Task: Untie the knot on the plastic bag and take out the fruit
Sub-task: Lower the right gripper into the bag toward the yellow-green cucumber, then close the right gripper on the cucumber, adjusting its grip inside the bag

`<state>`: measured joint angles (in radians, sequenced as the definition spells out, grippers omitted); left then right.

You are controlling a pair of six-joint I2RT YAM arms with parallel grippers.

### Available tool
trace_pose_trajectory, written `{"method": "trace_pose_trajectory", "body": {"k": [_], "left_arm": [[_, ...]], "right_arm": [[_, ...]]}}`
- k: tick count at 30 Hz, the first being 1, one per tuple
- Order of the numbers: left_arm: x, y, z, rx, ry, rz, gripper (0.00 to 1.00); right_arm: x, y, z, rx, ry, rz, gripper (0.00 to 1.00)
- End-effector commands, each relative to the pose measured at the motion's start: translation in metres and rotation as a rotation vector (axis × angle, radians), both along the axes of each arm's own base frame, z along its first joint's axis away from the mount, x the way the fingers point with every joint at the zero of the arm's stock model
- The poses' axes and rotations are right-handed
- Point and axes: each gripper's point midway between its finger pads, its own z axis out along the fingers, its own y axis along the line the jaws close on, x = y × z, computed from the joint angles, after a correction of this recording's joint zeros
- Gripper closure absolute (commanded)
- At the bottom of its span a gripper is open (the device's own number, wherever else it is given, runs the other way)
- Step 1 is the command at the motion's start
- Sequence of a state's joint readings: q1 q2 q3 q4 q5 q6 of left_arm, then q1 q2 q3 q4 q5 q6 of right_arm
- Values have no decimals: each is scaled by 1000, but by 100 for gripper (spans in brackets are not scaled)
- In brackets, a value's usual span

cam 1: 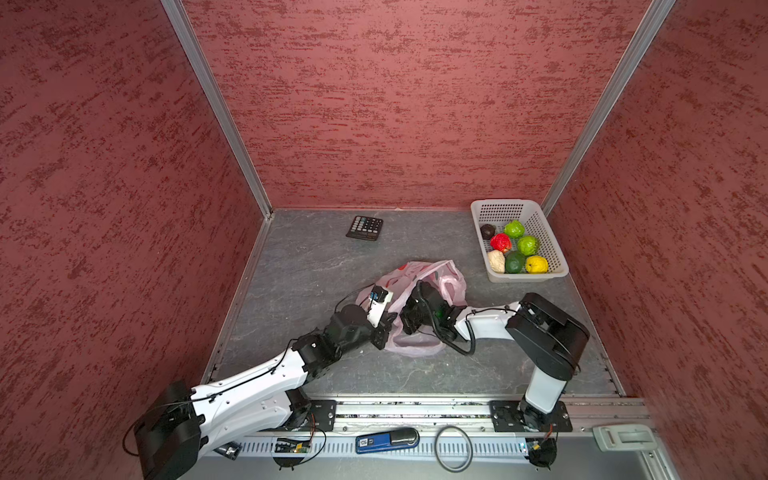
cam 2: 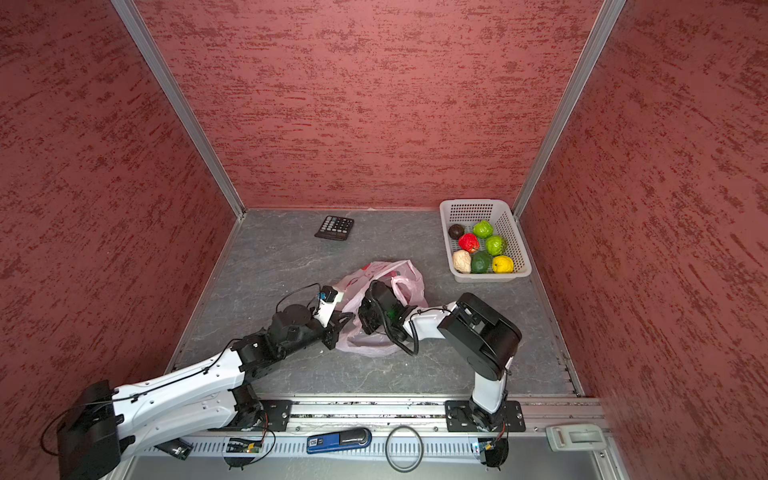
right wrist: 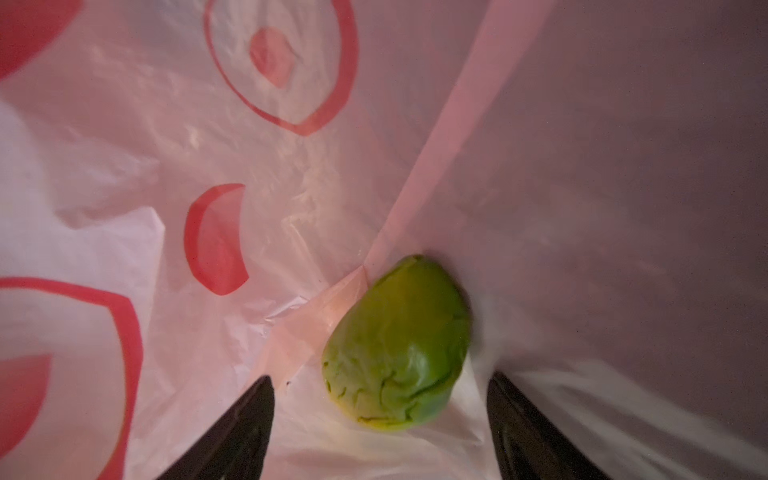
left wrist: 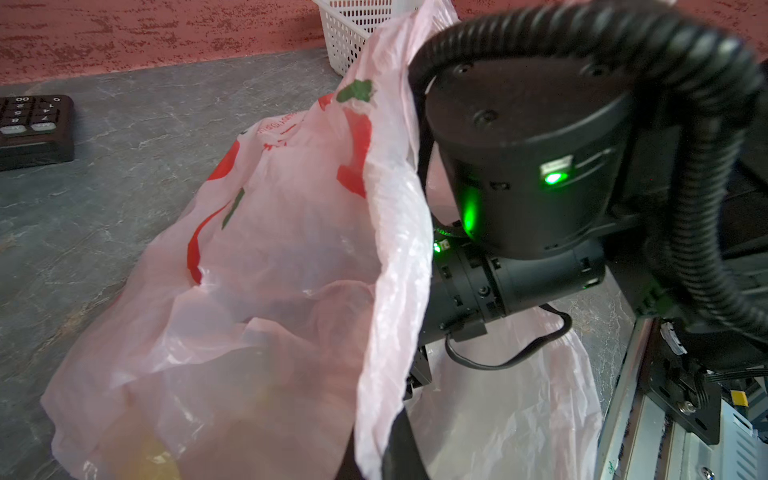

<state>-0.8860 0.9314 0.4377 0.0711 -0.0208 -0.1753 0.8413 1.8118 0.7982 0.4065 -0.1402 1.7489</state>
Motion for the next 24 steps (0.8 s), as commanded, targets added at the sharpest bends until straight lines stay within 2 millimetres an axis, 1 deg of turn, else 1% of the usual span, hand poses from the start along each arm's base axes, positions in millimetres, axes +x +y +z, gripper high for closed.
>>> {"method": "trace_pose_trajectory", "body": {"k": [1,4,7,9,11,14,18,24], "left_arm": [[-1,-2,9,-42,-15,-17,100],[-1,1,9,-42,-17,-13,100],[-1,4,9,-42,-21,-7,100],[-1,6,9,-39,-21,-4,100],[-1,9,9,-36,-23,1,100],[-1,14,8,-34,-24,9,100],[-2,19,6,-22,-23,16,100],[-5,23,1,-7,-12,16,100]], "right_arm": [[6,8,-1,141,179,-136,21],[8,13,-1,138,196,-131,26],[5,14,-9,151,230,-133,37],[2,9,-14,149,246,-148,48],[-1,3,-17,140,253,-167,56],[-3,-3,-17,137,255,-184,65],[-2,-10,-14,127,244,-208,69],[-2,-30,-4,100,210,-264,72]]}}
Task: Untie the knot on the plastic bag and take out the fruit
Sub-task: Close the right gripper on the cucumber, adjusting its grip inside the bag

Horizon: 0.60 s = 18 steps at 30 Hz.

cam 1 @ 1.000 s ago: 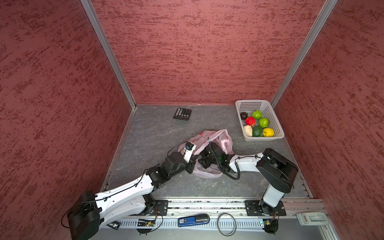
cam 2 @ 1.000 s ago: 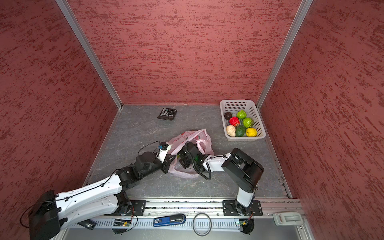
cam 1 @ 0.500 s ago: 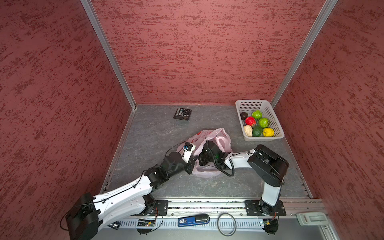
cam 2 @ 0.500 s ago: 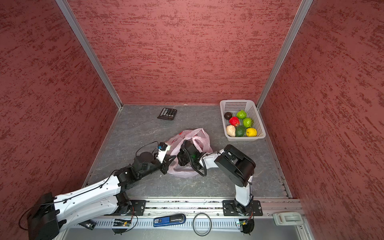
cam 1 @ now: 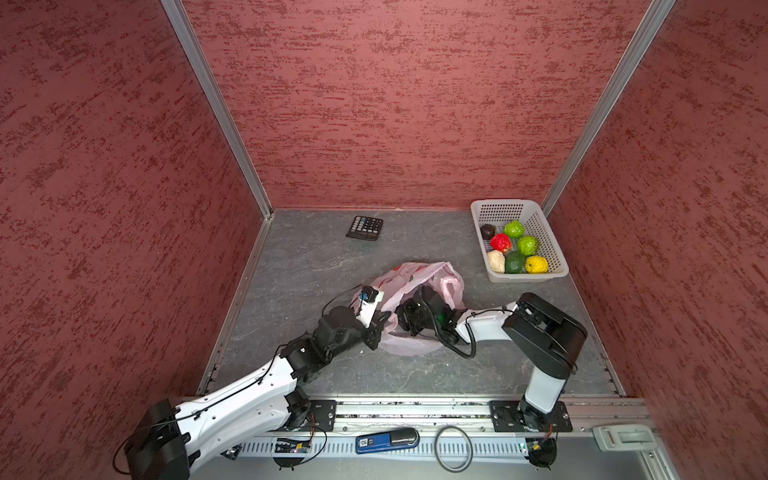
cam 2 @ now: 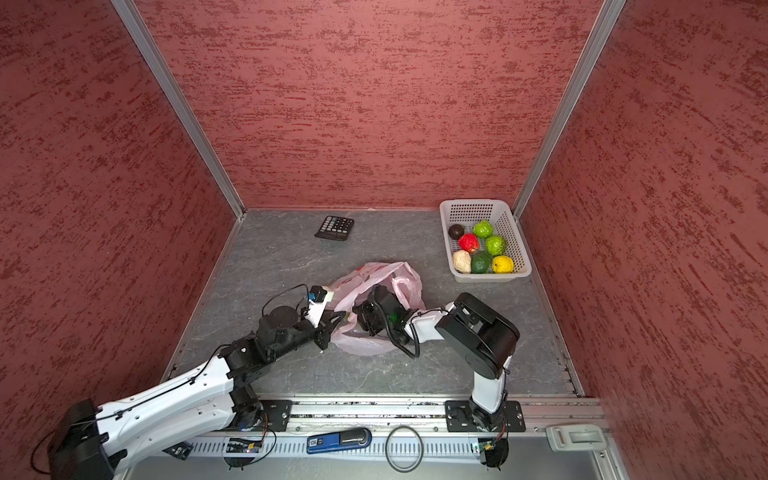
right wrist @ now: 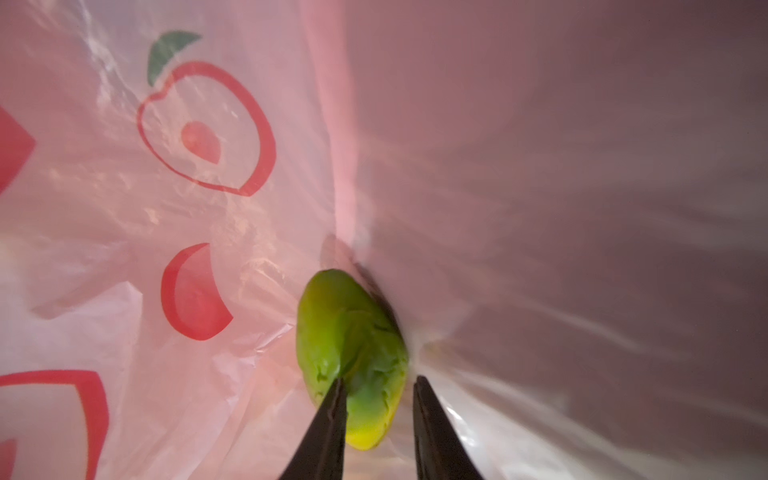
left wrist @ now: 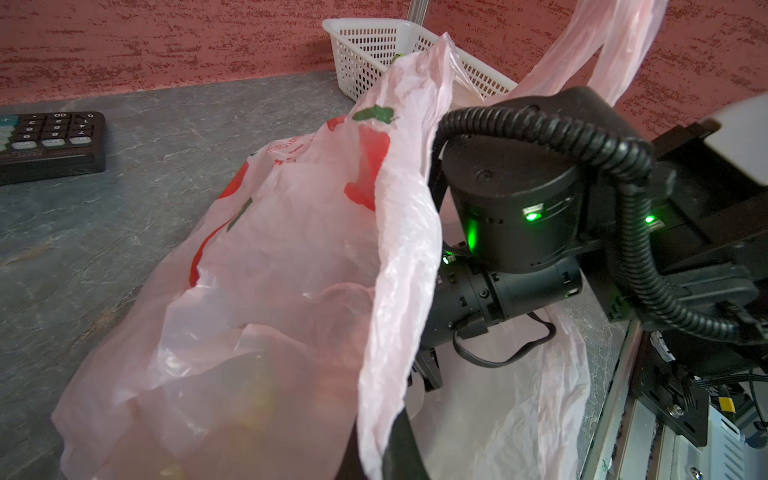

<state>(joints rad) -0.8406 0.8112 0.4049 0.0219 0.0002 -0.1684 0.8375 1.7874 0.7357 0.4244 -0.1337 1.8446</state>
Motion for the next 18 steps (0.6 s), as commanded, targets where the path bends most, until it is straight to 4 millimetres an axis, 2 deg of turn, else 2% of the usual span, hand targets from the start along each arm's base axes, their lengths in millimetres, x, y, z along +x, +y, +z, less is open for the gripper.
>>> {"method": "trace_pose_trajectory", "body": {"k": [1,7,11,15,18], "left_arm": [[-3,3,-9,23,13,-9,100],[-4,2,-9,23,15,-15,100],[-5,3,-9,25,19,-16,100],[-7,2,-6,24,27,-27,100],[-9,1,-14,42,73,-32,100]], "right_arm": [[7,-20,8,66,128,-211,73],[8,-40,18,37,92,-247,78],[5,-44,24,-3,52,-204,78],[5,-34,36,-84,-19,-80,74],[8,-26,45,-141,-88,8,62]]}}
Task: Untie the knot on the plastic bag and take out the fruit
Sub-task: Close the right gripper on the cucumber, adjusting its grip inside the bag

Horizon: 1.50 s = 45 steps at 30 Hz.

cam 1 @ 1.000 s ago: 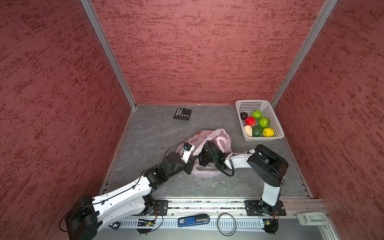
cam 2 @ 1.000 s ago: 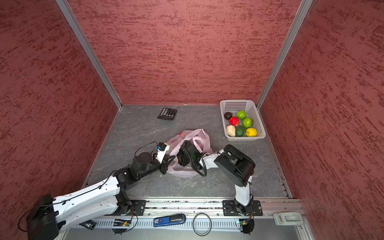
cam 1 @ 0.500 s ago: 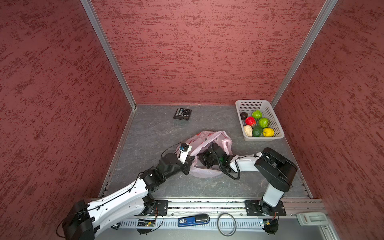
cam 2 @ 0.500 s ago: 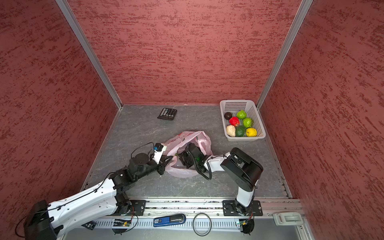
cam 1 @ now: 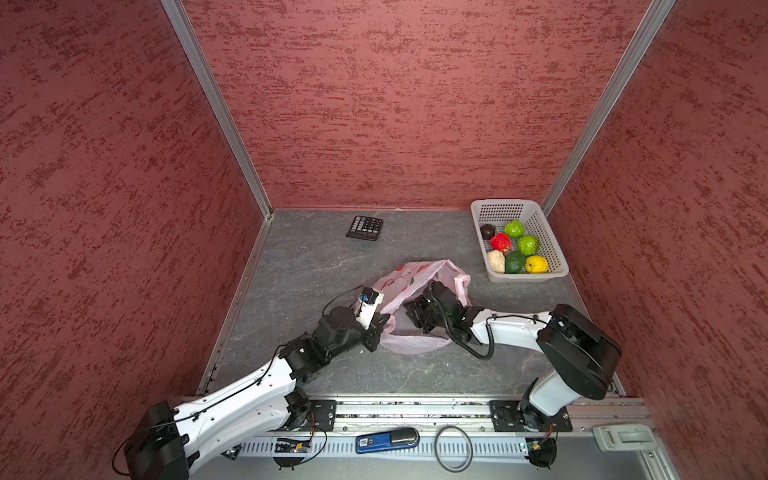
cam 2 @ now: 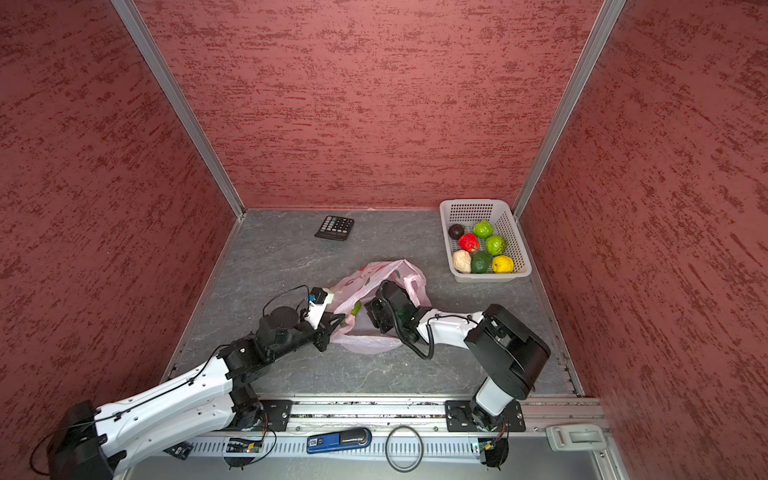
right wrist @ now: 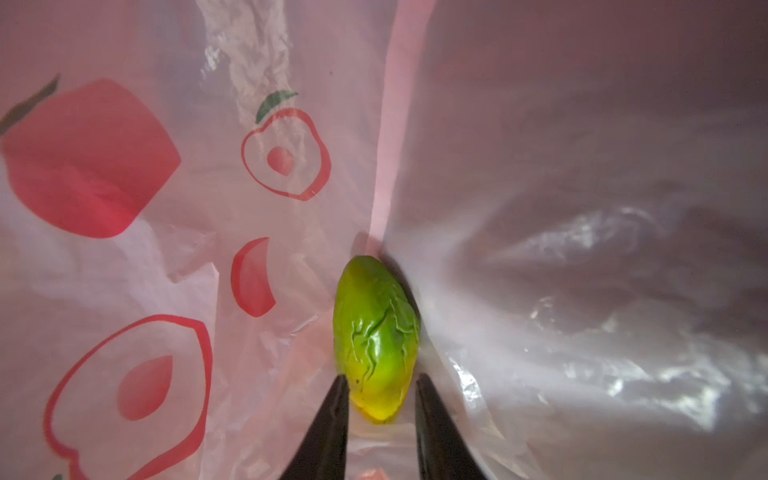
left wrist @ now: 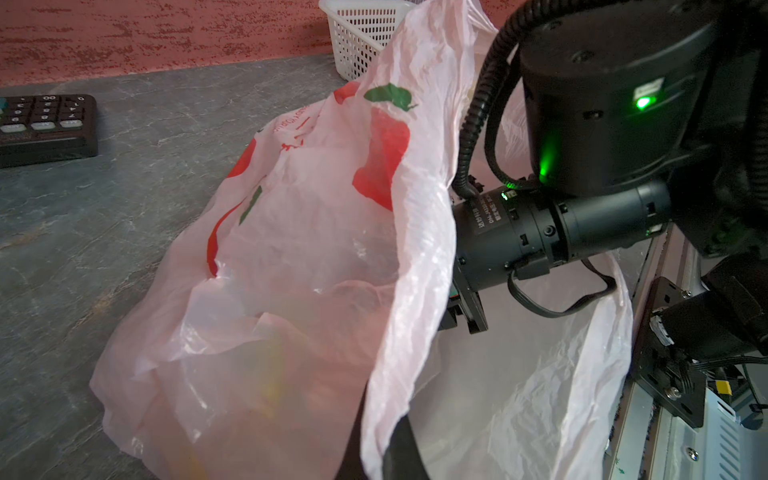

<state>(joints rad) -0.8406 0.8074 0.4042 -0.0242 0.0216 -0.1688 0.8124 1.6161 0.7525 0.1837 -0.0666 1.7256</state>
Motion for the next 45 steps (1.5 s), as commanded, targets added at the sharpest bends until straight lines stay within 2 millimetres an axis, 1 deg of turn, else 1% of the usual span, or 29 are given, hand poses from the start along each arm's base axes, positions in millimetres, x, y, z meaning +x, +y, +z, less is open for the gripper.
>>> {"method": "trace_pose_trajectory", "body": {"k": [1,4,7,9,12,17,21,22,24,26,28,29,32,35,40,42,45], "left_arm": [[-4,-1,-9,28,58,-17,100],[-6,0,-13,41,57,-4,100],[-2,2,-9,38,23,18,100],[1,2,-6,44,4,25,100],[6,2,-4,50,-10,33,100],[10,5,-2,31,-24,59,100],[13,3,7,1,-48,59,100],[15,4,9,0,-54,61,100],[18,4,11,2,-63,63,100],[21,5,15,-4,-70,64,100],[23,6,17,-11,-70,65,100],[24,7,18,-15,-71,67,100],[25,8,18,-24,-71,63,100],[25,8,18,-28,-68,60,100],[23,11,18,-33,-62,63,100],[21,13,17,-28,-54,62,100],[19,16,15,-18,-45,68,100]], "right_arm": [[6,8,17,-39,-34,54,57],[11,21,27,-136,-134,191,44],[7,24,22,-237,-173,317,36],[-1,22,11,-250,-155,355,34],[-12,27,-1,-206,-131,395,33],[-14,43,-3,-167,-125,447,31],[-16,52,-10,-167,-111,496,28],[-17,52,-12,-180,-111,510,26],[-17,53,-12,-220,-122,539,20],[-18,56,-8,-262,-157,573,14],[-20,56,-9,-331,-178,612,8],[-21,56,-10,-362,-181,627,5],[-26,58,-23,-400,-167,661,2],[-26,56,-37,-465,-138,677,2],[-22,45,-59,-579,-79,653,2],[-21,38,-63,-615,-72,634,3],[-21,19,-60,-689,-65,609,5]]}}
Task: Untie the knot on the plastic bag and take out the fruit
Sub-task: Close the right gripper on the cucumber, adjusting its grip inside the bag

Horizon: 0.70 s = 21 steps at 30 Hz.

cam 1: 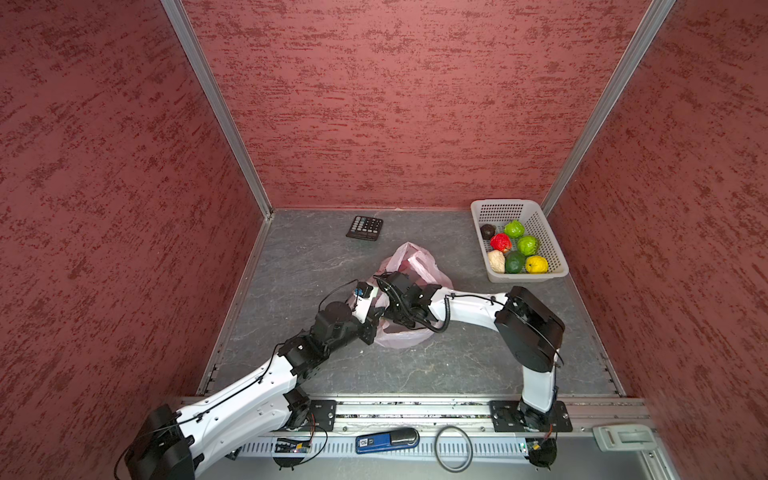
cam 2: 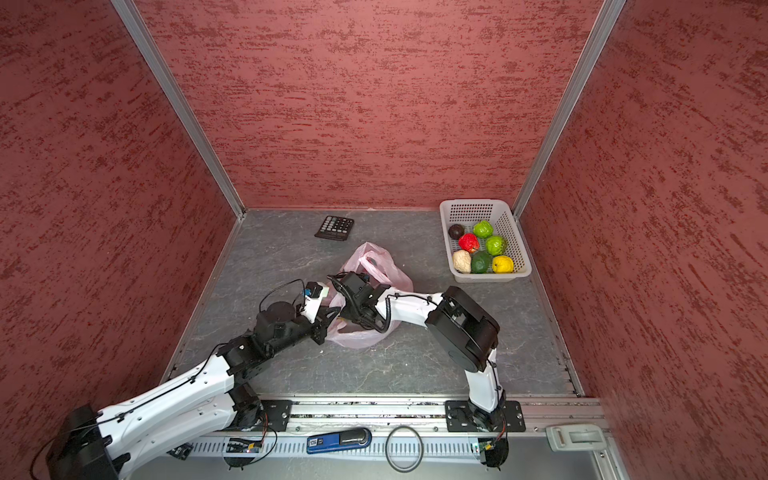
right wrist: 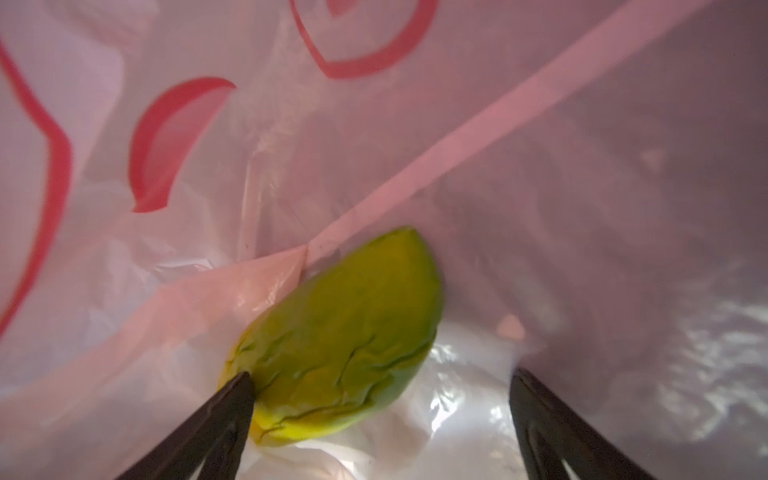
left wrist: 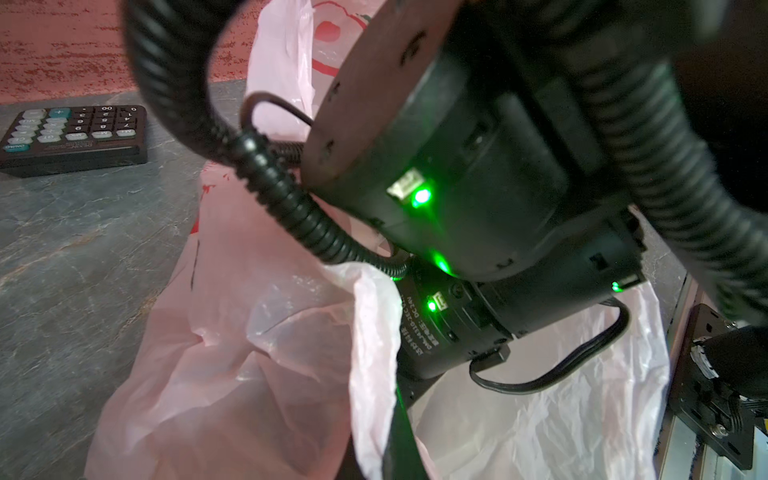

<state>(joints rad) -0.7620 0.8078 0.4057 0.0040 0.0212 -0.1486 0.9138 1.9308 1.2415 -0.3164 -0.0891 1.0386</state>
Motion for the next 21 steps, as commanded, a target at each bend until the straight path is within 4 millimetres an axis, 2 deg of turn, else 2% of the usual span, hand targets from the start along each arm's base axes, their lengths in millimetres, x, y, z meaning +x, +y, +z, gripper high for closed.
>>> {"method": "trace_pose_trajectory", "body": {"k": [1,8,13,16,21], "left_arm": [[-2,3,8,-6,-11,0,100],[-10,4,-6,26,47,-10,100],[-17,-6,-25,54,113,-31,100],[-19,-12,-40,121,148,-24,100],[-23,-21,-57,217,157,-9,100]], "right_arm": [[-11,-53,-28,-238,16,-53,5],[-25,-107,-27,-299,9,-154,8],[-32,-130,-27,-297,5,-199,8],[-36,-132,-28,-243,-9,-211,7],[-29,-120,-14,-129,-127,-134,3]]}}
